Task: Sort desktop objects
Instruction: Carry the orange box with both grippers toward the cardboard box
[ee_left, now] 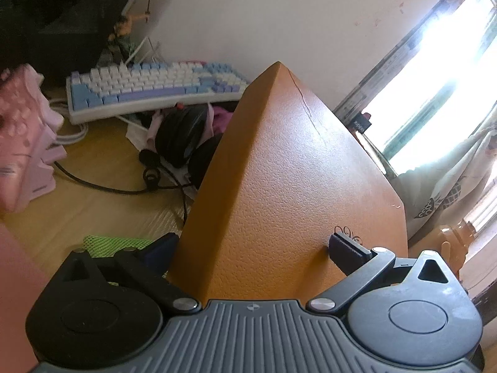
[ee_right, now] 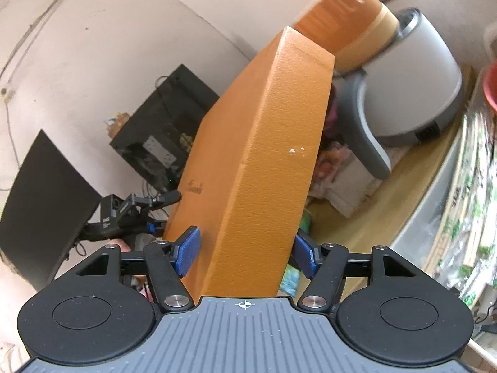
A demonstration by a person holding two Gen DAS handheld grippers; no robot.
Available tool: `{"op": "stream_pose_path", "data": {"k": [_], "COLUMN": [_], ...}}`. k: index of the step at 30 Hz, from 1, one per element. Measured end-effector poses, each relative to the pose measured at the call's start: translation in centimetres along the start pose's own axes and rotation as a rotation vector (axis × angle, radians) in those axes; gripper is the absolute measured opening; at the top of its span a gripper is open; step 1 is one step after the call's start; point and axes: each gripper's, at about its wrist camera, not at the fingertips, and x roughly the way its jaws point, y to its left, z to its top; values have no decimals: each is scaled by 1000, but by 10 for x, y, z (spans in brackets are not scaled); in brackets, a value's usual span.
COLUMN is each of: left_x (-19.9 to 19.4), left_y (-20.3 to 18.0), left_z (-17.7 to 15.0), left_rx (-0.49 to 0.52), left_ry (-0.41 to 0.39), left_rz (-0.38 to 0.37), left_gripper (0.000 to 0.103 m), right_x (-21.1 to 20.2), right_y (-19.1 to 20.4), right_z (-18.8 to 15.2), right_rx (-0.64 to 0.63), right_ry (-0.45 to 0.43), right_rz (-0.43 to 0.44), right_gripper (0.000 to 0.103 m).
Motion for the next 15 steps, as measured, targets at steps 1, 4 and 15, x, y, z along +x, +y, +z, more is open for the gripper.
{"op": "stream_pose_path", "data": {"k": [1,4,15], "left_x": [-7,-31,-170], "left_y": [-5,-20,-64], "left_z": [0,-3,-45], "left_rx": [3,-2,-39], "left_ry": [-11,-52,-249], "left_rz": [8,29,178], "left_gripper": [103,102,102], "right_x": [-2,-6,9], "right_y": [5,21,101], "right_z": [2,10,23], "right_rx": [-10,-45,-165], "right_ry": [-3,-8,50], "right_rz": [8,37,221], "right_gripper": [68,68,69]}}
